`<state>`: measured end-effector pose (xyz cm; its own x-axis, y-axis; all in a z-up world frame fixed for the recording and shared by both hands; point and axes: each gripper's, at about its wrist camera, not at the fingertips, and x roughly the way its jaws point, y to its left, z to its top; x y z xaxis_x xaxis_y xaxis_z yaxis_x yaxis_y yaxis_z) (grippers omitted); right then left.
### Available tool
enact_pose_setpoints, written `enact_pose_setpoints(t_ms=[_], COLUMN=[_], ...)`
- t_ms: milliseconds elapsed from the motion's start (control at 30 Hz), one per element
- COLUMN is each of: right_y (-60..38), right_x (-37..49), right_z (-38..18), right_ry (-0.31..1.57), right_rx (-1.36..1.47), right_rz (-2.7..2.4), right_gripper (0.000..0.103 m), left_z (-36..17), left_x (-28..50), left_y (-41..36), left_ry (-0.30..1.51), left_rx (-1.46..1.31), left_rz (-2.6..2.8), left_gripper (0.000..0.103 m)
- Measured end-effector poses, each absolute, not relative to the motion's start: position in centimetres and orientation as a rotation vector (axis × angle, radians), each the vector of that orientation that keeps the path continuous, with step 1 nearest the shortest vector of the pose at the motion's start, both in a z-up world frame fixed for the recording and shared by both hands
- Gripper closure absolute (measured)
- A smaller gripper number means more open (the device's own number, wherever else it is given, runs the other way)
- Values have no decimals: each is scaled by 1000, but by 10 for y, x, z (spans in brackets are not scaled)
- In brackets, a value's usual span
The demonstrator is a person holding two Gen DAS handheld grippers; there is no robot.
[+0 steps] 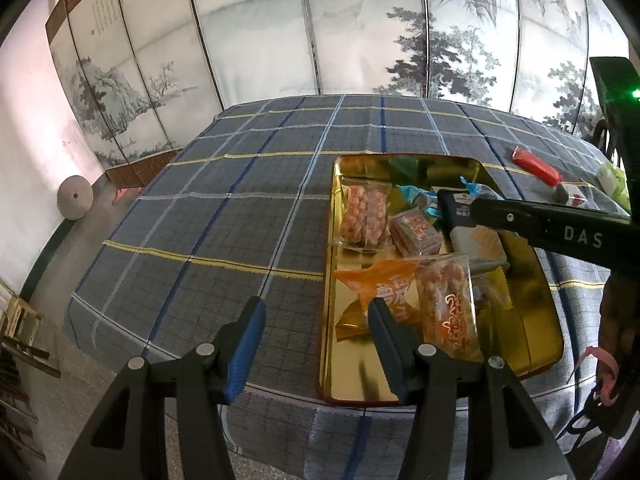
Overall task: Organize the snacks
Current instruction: 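Carry the blue-wrapped candy over the gold tin and open the right gripper, then reach the right gripper to the clear dark snack bag and grasp it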
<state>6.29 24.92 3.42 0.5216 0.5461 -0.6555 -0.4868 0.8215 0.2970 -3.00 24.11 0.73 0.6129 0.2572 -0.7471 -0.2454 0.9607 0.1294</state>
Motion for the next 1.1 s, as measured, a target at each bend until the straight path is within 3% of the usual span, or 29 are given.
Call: enact_pose_setpoints(t_ms=[700,1100], right_y=[231,147], right_x=[61,54], right_z=[32,22], right_ry=[775,730], right_rx=[151,240], right_rz=[637,501], right_gripper=[71,62], left_z=[-2,1], left_x=[-21,-19], left_y=[243,231], left_ry=[896,897], left_rx=[22,59], left_rz=[294,284], left_gripper=[48,48])
